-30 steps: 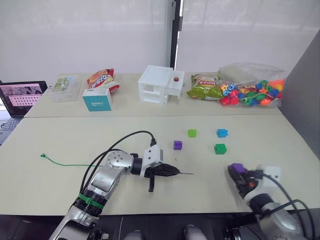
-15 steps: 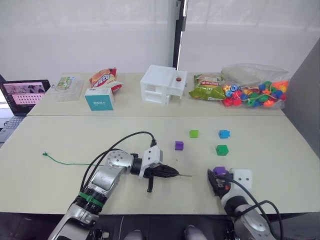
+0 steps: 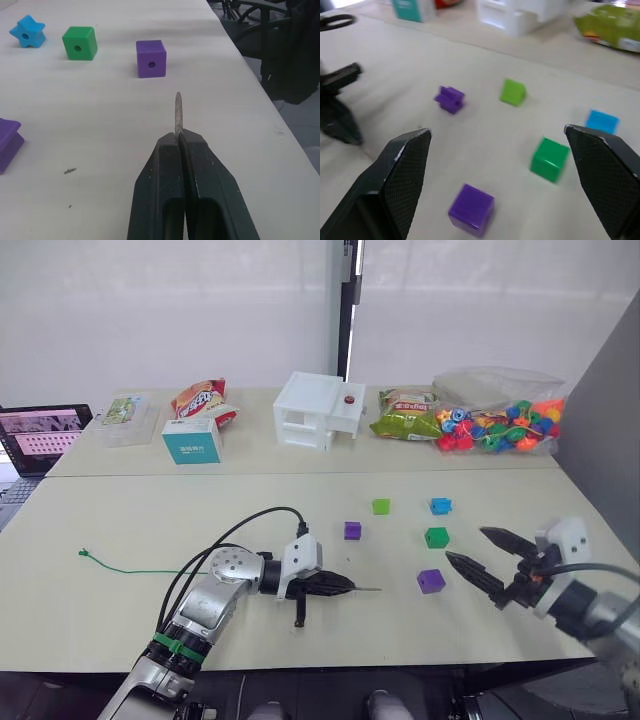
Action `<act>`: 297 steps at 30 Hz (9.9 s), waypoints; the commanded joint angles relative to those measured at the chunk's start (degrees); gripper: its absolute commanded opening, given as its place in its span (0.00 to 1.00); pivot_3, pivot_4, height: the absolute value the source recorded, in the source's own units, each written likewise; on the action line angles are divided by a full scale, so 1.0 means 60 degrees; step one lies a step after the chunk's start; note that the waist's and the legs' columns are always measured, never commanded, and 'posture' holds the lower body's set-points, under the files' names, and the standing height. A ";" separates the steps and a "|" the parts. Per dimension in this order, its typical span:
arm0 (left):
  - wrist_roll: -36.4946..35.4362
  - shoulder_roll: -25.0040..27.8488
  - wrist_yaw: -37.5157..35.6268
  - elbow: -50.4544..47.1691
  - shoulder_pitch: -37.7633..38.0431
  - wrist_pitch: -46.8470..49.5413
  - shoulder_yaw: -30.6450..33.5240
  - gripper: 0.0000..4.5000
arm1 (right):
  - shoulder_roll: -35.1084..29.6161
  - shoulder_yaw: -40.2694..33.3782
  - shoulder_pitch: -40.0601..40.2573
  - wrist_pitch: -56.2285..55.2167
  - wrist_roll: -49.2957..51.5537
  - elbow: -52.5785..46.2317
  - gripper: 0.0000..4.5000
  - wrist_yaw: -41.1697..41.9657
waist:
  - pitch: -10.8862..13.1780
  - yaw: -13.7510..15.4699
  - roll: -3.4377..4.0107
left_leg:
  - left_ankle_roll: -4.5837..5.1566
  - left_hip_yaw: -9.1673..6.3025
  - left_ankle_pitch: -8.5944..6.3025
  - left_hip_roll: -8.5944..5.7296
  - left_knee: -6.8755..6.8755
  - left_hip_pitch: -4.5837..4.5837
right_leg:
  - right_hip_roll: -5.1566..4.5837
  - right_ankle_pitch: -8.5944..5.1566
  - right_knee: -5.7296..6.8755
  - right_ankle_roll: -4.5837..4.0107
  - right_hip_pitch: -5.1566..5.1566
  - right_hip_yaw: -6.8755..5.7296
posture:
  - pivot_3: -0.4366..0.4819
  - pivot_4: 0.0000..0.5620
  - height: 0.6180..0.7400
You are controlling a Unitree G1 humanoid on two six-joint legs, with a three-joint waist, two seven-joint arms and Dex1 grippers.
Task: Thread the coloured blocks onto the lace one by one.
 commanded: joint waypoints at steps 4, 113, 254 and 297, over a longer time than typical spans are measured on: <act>0.0027 -0.0115 0.0217 -0.0309 -0.0109 -0.0099 0.0028 0.00 | -0.2487 0.2743 -0.1685 -0.2074 -0.2465 0.2172 1.00 0.3726 | 0.0000 0.0069 0.0000 | 0.0000 0.0007 0.0000 -0.0011 0.0019 -0.0007 | -0.0017 0.0003 -0.0014 0.0014 0.0010 0.0001 | 0.48 0.27 1.00; 0.0965 0.0124 0.0763 -0.0641 0.0204 0.0230 -0.0494 0.00 | 0.0031 0.6434 -0.4304 -0.1257 -0.5823 0.2992 0.26 0.3714 | -0.0004 0.0030 -0.0031 | -0.0033 0.0005 0.0018 -0.0025 0.0018 -0.0034 | -0.0038 0.0007 0.0030 0.0019 -0.0059 -0.0002 | 0.48 0.27 1.00; 0.0453 0.0068 0.1232 -0.1523 -0.0613 0.2888 -0.0312 0.00 | -0.0023 0.6081 -0.4185 -0.0885 -0.5564 0.2723 0.26 0.3514 | -0.0001 0.0026 -0.0060 | -0.0032 0.0003 0.0017 -0.0020 0.0013 -0.0026 | -0.0030 0.0007 0.0032 0.0018 -0.0055 0.0000 | 0.48 0.27 1.00; 0.2117 -0.2142 0.8084 -0.3929 0.1826 0.6283 -0.1739 0.67 | -0.0122 0.6152 -0.4456 -0.0755 -0.5271 0.2949 0.26 0.3655 | 0.0001 0.0098 -0.0063 | -0.0041 0.0005 0.0022 -0.0028 0.0002 -0.0042 | -0.0045 0.0009 0.0024 0.0018 -0.0068 0.0000 | 0.48 0.27 1.00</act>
